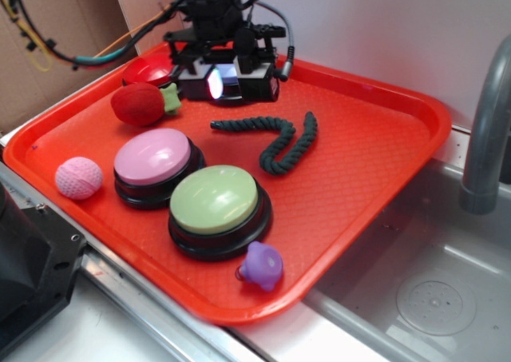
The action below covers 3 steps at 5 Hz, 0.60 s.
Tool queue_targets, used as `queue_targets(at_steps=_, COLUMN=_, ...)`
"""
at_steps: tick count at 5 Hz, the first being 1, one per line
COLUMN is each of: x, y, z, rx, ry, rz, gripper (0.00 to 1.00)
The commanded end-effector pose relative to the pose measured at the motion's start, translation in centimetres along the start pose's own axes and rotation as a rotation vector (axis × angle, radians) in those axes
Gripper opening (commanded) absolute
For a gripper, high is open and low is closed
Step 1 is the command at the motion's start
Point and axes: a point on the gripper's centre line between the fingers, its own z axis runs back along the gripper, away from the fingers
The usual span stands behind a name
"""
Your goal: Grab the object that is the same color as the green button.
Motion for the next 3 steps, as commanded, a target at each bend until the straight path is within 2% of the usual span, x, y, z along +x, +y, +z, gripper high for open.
queue_targets(at_steps=1, x=-1.2, y=0.2, z=-0.9, rx=-0.043, ry=0.128, rz=0.461, gripper=1.00)
queue_targets(at_steps=2, x=-1.6, y=-0.9, z=-2.8, rx=-0.034, ry=0.143, rz=0.389, gripper=1.00)
queue_targets(at_steps=3, x=-1.8, y=-1.7, z=-4.1, rx=-0.025, ry=0.132, rz=0.320, gripper=1.00)
